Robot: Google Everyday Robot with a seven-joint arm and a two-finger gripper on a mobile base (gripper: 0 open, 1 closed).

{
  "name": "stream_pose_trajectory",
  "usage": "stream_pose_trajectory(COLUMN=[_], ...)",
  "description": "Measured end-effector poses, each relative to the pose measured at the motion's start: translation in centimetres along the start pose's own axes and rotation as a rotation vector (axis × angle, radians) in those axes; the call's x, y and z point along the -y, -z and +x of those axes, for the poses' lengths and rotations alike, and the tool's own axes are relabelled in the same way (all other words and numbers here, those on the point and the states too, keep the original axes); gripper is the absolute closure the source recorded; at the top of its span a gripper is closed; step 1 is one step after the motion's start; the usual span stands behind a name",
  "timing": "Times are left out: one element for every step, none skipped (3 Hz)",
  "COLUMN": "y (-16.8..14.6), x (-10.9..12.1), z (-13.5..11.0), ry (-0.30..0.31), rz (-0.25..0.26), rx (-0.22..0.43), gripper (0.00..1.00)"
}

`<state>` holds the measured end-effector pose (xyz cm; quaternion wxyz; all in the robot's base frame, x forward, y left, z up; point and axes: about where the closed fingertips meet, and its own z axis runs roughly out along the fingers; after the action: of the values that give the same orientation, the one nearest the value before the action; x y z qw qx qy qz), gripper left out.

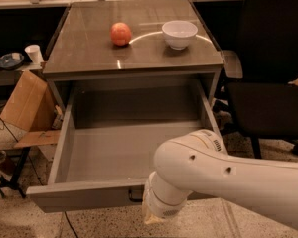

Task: Close top drawer

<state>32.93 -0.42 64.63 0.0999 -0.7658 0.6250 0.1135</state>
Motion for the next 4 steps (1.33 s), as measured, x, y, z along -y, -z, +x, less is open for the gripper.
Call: stream_pose_trajectory(y=[-0.9, -0.9, -1.5, -1.5], x=[1.4, 1.4, 3.5, 3.6], z=[-0.5, -0.6, -1.4, -1.5], ry=[0.004, 0.004, 0.003, 0.003], rz=[-0.013, -0.013, -0.016, -0.016], rx=[-0.013, -0.013, -0.012, -0.011], gripper=[0.59, 0.36, 0.13, 0.0])
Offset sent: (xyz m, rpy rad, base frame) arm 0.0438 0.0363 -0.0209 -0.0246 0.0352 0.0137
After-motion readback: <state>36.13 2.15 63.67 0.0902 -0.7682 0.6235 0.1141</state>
